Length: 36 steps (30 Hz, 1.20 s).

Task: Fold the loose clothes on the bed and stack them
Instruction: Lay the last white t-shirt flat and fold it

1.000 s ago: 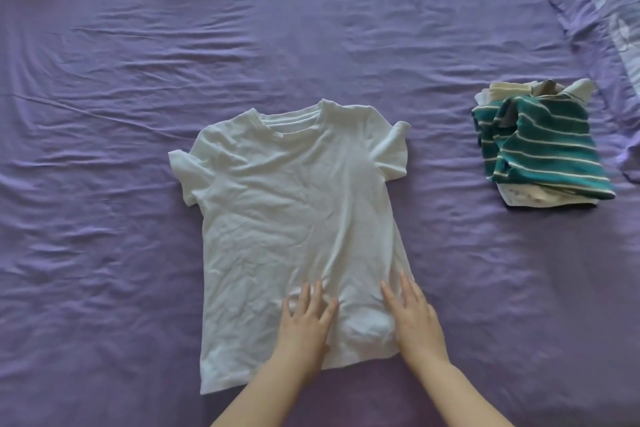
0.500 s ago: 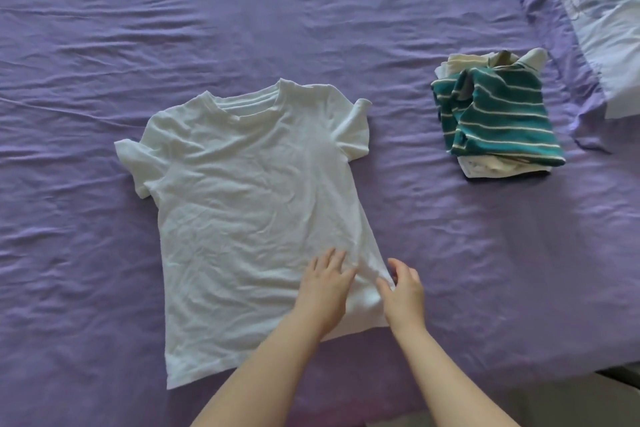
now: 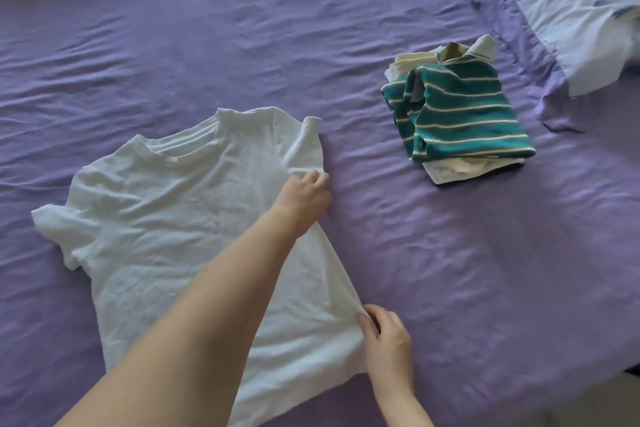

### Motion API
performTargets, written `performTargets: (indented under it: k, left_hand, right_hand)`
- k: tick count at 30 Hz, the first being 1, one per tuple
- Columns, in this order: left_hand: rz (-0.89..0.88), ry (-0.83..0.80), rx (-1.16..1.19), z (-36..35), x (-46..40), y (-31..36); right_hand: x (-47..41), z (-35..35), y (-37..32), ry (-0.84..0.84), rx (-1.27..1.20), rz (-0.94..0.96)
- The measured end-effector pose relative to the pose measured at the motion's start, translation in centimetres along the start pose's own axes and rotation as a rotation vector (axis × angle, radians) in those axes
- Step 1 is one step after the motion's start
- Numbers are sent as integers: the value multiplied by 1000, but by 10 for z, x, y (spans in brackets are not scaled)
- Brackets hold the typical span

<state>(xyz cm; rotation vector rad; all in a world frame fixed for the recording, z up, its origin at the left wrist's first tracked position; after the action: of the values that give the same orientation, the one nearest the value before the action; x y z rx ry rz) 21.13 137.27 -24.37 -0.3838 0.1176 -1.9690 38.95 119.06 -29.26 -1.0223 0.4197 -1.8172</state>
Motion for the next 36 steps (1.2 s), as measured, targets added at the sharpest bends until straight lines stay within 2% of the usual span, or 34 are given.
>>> performTargets:
  k: [3,5,8,10,13,15,19,21,23,26,29,31,33,35,36]
  left_hand:
    - [14,-159,-138,2,-10,-6]
    - [166,-91,-174,11,-14,-19]
    - [359,-190,302,-12,-24,-19]
    - [476,-154,429,-19,-22,-13]
    - [515,-112,514,-32,-3,5]
    - [477,-72,520,-35,15,20]
    - [353,-160,541,-42,71,63]
    - [330,-111,542,-39,109,82]
    - [331,-140,523,-40,147,95]
    - [382,-211,521,-49,198,95]
    - [564,-320,518,-67,240,81]
    - [770,-422,483,-79,272,68]
    - [1076,-412,537,-87,303,54]
    - [1303,-413,581,-89,329,44]
    - [1364,-431,617,-90,339,41]
  right_hand:
    - [0,3,0,-2,32,35]
    - [3,6,1,-2,61,13]
    - [4,9,7,15,146,-88]
    - [5,10,6,15,199,-144]
    - [2,12,1,42,204,-134]
    - [0,14,-11,88,220,-3]
    - [3,4,-43,81,381,342]
    - [11,-11,-60,-32,481,553]
    - [23,-28,-67,-180,566,739]
    - [38,-44,-66,-301,683,774]
    - [54,-56,-69,-381,757,771]
    - [72,-71,-72,-494,796,919]
    - [91,-86,-71,-638,891,1047]
    - [101,-98,-66,-726,978,1102]
    - [102,-101,-63,-738,1023,1106]
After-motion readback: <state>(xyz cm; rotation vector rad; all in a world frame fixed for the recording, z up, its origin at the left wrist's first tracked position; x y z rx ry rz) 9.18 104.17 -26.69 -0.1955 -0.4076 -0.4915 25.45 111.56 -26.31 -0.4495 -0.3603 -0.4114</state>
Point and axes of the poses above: each hand's wrist, its own x-axis away from the middle knuckle, its own z-axis out of the back of the hand, y = z × x, the point moved 5 cm from there along -x, towards the middle knuckle, and after that the axes turned 4 degrees about -x, right-handed, at the moved point
